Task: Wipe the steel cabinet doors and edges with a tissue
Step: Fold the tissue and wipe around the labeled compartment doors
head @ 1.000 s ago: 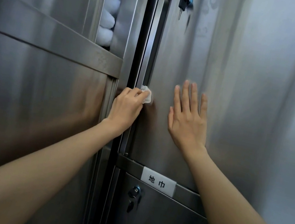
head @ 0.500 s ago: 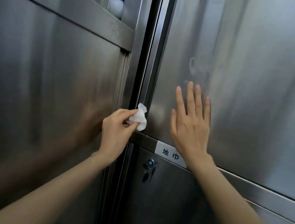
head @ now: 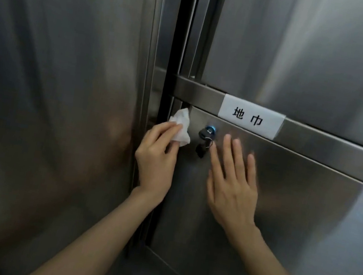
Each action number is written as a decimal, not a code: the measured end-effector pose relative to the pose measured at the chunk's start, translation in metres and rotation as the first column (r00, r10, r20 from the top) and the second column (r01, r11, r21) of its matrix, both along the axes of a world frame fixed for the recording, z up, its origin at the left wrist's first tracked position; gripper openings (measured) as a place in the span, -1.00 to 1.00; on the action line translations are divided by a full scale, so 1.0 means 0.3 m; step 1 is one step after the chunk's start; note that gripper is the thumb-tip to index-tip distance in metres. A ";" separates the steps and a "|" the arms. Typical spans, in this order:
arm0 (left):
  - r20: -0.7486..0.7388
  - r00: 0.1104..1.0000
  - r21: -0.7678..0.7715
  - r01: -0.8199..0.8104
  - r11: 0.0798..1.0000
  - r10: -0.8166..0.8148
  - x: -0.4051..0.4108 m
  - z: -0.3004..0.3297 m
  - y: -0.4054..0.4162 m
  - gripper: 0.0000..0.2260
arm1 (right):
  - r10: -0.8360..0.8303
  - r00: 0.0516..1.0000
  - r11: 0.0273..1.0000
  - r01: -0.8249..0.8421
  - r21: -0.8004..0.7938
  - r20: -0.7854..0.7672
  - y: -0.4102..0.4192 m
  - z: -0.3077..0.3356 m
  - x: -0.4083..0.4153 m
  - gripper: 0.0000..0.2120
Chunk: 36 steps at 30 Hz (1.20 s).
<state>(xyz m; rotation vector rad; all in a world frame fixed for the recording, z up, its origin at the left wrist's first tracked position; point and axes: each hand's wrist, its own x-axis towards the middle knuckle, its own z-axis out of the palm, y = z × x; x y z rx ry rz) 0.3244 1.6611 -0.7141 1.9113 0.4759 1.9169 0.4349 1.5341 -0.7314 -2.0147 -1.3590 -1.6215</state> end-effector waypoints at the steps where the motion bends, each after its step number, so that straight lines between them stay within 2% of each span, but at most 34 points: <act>1: -0.006 1.000 0.051 -0.017 0.999 0.018 0.022 -0.016 0.007 -0.75 | -0.017 0.999 1.000 0.017 0.003 0.035 0.003 -0.007 0.016 -0.48; 6: -0.015 0.990 0.241 -0.130 0.962 0.138 0.100 -0.097 0.045 -0.72 | -0.083 0.981 0.996 0.076 0.048 0.176 0.018 -0.027 0.047 -0.44; 8: -0.116 0.978 0.282 -0.135 0.950 0.173 0.113 -0.164 0.038 -0.68 | -0.094 0.977 0.995 0.085 0.055 0.190 0.019 -0.030 0.050 -0.43; 11: -0.368 0.927 0.251 0.021 0.968 0.075 0.100 -0.268 0.012 -0.51 | -0.110 0.972 0.993 0.098 0.069 0.208 0.019 -0.032 0.050 -0.42; 13: -0.444 0.894 0.257 0.065 0.964 0.058 0.097 -0.251 0.019 -0.44 | -0.114 0.969 0.992 0.101 0.073 0.218 0.021 -0.029 0.049 -0.42; 17: -0.355 0.930 0.278 0.011 0.960 0.092 0.145 -0.104 0.064 -0.45 | -0.086 0.970 0.993 0.066 0.096 0.225 0.026 -0.030 0.049 -0.46; 19: -0.333 0.941 0.273 0.029 0.962 0.066 0.142 -0.127 0.068 -0.48 | -0.091 0.970 0.993 0.070 0.097 0.227 0.025 -0.029 0.048 -0.44; 22: -0.398 0.915 0.297 0.067 0.953 0.060 0.104 -0.215 0.077 -0.49 | -0.098 0.968 0.993 0.079 0.092 0.230 0.022 -0.030 0.048 -0.42; 27: -0.333 0.939 0.338 0.032 0.940 0.088 0.132 -0.034 0.133 -0.50 | -0.087 0.969 0.994 0.069 0.085 0.233 0.023 -0.031 0.049 -0.42; 33: -0.436 0.899 0.295 0.095 0.951 0.045 0.068 -0.256 0.089 -0.47 | -0.103 0.967 0.993 0.085 0.086 0.233 0.020 -0.026 0.046 -0.41; 36: -0.368 0.928 0.286 0.063 0.956 0.049 0.113 -0.096 0.104 -0.50 | -0.094 0.968 0.993 0.075 0.091 0.232 0.019 -0.031 0.048 -0.42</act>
